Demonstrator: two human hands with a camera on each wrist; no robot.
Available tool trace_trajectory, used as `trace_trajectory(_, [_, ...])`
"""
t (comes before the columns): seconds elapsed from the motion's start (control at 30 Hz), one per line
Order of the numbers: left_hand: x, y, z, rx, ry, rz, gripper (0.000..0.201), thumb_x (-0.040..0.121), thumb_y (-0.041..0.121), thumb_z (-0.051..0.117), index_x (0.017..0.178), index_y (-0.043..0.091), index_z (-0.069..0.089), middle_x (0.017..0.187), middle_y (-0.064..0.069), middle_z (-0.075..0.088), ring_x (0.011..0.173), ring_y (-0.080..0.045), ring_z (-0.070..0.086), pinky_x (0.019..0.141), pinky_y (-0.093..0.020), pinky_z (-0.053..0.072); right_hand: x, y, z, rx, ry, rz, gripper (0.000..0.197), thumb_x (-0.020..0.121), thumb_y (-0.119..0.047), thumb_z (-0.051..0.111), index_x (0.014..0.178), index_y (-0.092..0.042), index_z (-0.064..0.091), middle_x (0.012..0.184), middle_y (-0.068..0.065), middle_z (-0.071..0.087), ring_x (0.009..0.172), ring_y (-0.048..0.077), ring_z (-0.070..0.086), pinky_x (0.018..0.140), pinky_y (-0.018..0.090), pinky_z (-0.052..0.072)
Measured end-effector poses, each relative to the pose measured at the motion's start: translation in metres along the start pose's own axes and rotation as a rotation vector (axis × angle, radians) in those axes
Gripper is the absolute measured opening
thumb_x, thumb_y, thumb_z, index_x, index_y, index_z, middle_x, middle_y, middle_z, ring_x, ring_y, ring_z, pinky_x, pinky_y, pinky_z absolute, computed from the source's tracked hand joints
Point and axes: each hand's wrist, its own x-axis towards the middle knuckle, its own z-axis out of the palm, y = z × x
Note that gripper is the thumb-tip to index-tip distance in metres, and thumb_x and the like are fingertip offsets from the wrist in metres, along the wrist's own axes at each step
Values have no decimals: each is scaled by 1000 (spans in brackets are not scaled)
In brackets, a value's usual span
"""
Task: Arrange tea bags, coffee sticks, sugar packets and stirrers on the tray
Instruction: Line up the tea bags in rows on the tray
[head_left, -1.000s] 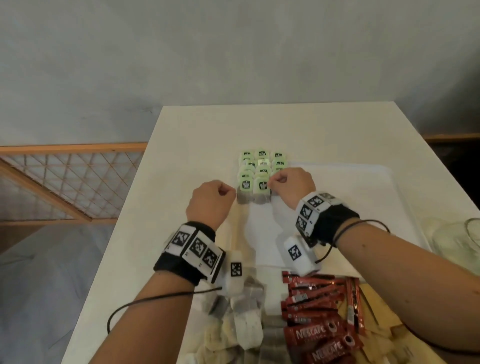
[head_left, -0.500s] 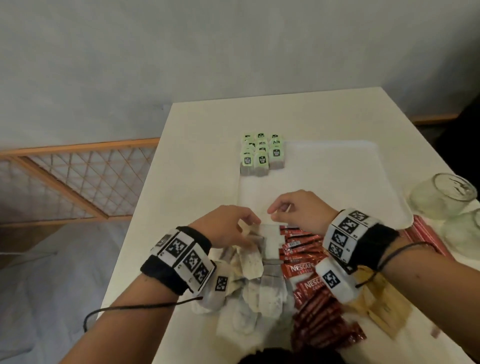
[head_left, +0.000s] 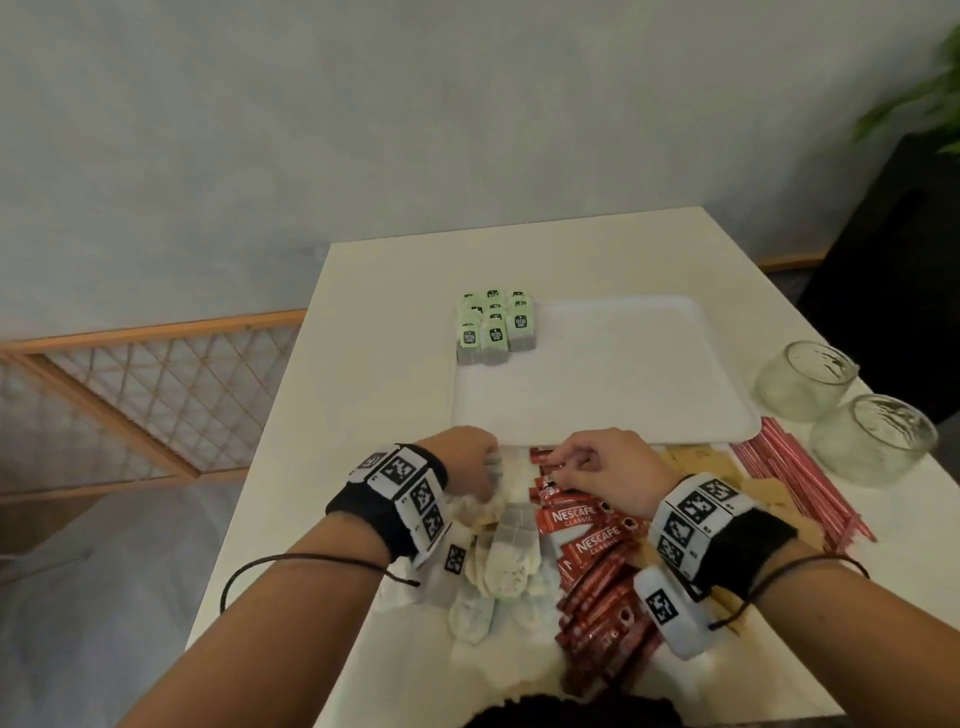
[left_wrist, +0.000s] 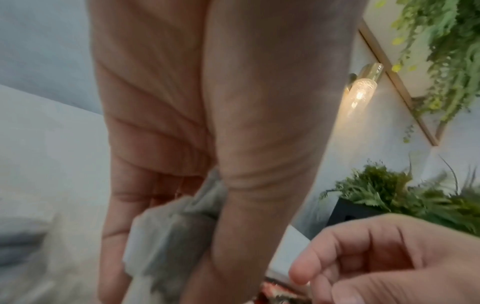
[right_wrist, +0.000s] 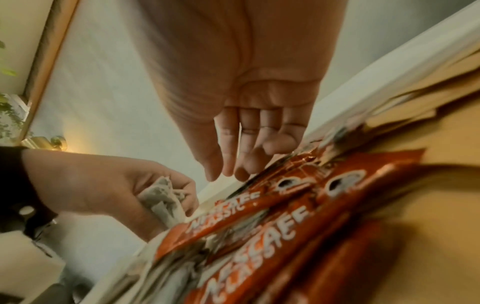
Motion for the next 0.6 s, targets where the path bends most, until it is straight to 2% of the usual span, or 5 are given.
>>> trace_trajectory(0.07, [-2,-1,-3,-100,67,23,17,84,12,67,92,13,52,92,0,52,83,-17,50,71,-27,41,-6,-1,-3,41,14,-7,20,81,-34,75,100,-33,69,91,-11,69,83,4,63,78,24,52])
trace_trajectory(0.17, [-2,1,-5,-465,191,113,19,83,10,68,84,14,50,83,1,53,73,-15,56,71,-33,54,-10,-5,-8,195,28,-32,29,76,-39,79,103,-32,68,88,-9,69,78,4,62,72,22,49])
trace_trajectory(0.33, [-1,21,-3,-994,357,170,29,79,13,79,92,13,54,95,-10,61,88,-26,65,87,-44,58,-5,-9,-17,225,103,-91,22,82,-43,72,98,-31,64,91,-6,67,79,11,65,78,34,54])
trace_trajectory(0.47, [-3,41,2,-1429,217,180,23,91,23,68,103,7,55,102,-12,63,98,-26,66,90,-41,57,-5,-13,-24,320,189,-131,22,90,-32,66,79,-15,57,78,4,71,66,16,64,68,37,53])
trace_trajectory(0.6, [-2,51,0,-1559,43,134,37,100,37,49,119,7,60,105,-13,63,94,-23,61,87,-39,54,1,-10,-32,429,247,-81,20,91,-18,65,75,-14,53,74,10,73,58,18,61,58,34,50])
